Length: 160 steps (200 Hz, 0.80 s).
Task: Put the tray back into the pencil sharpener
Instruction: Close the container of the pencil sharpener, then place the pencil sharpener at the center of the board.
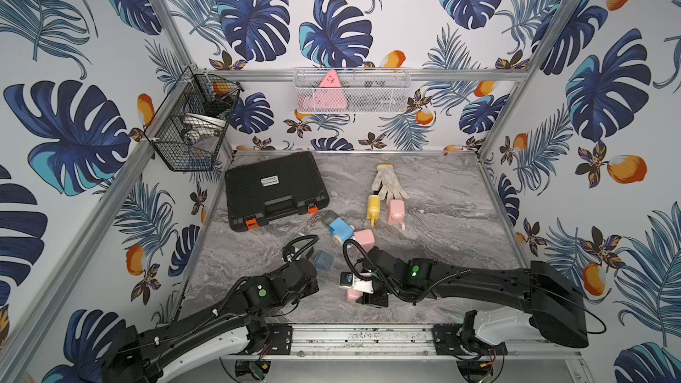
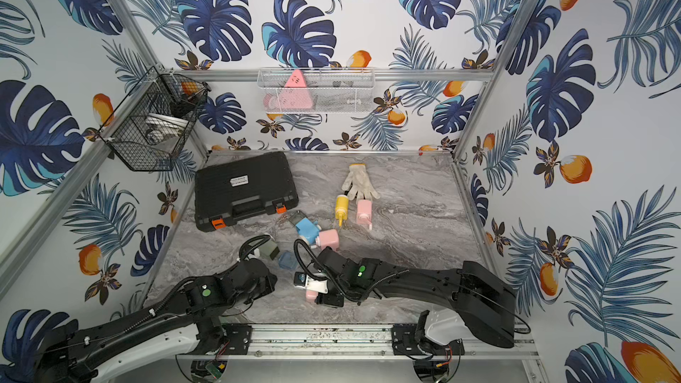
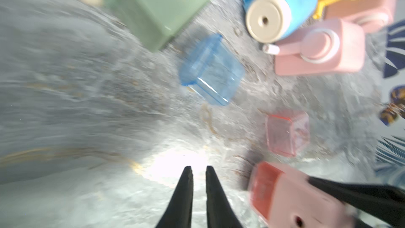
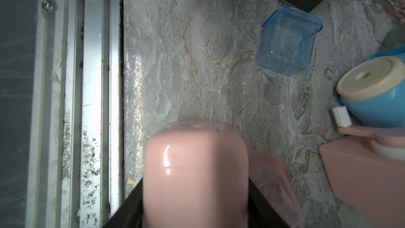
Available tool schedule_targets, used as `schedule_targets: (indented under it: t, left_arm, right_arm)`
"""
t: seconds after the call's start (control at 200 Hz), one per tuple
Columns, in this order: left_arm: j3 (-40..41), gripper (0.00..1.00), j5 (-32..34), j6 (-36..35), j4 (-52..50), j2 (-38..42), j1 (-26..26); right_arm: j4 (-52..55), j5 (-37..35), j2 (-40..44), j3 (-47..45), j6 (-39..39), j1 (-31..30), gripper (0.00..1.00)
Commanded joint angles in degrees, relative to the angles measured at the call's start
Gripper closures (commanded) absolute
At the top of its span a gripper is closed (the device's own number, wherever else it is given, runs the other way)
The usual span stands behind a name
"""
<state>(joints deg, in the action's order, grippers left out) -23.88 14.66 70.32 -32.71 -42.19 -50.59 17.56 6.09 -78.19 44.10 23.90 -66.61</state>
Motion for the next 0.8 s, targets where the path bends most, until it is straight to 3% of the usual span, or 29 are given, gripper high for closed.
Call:
schedule_targets:
  t: [0.0, 0.09, 0.145, 0.296, 0.446, 0.501, 0.586, 0.711, 0.796]
  left_arm:
    - [-1.3, 0.81, 6.9, 1.5, -7.2, 0.7, 0.1]
    - [-1.9, 0.81, 7.9, 1.8, -7.3, 0.7, 0.1]
    - [-2.0, 0.82, 8.2, 2.0, -7.0, 0.8, 0.1]
    - [-1.9, 0.83, 9.1, 2.1, -5.1, 0.4, 0.4]
    - [-2.6, 0.84, 8.4, 1.3, -2.8, -1.7, 0.8]
    - [-2.6, 0.84, 8.1, 1.3, -1.5, -2.6, 0.8]
    - [-2.6, 0.84, 7.2, 1.0, 0.5, -3.8, 0.9]
    - [-2.9, 0.84, 6.7, 0.5, 1.9, -5.0, 1.0]
    - [-3.0, 0.84, 6.6, 0.0, 2.5, -5.2, 1.0]
  right_arm:
    - [3.3, -2.4, 2.6, 1.3, -5.9, -0.4, 0.81]
    - [6.8, -8.0, 4.4, 3.4, -14.4, -0.5, 0.9]
    - [9.8, -11.4, 5.5, 5.6, -18.6, -0.5, 1.0]
    - [14.6, -22.5, 9.3, 10.1, -31.5, -0.5, 1.0]
    - [31.9, -38.6, 5.2, 21.5, -49.1, 1.5, 1.0]
    - [38.3, -39.0, 2.4, 26.7, -53.7, 4.6, 1.0]
    - [43.2, -34.0, -0.2, 30.6, -56.3, 11.6, 1.0]
    - [41.8, -35.0, 0.4, 30.0, -56.6, 17.7, 1.0]
    - [38.6, -32.4, 1.1, 28.3, -54.8, 25.2, 1.0]
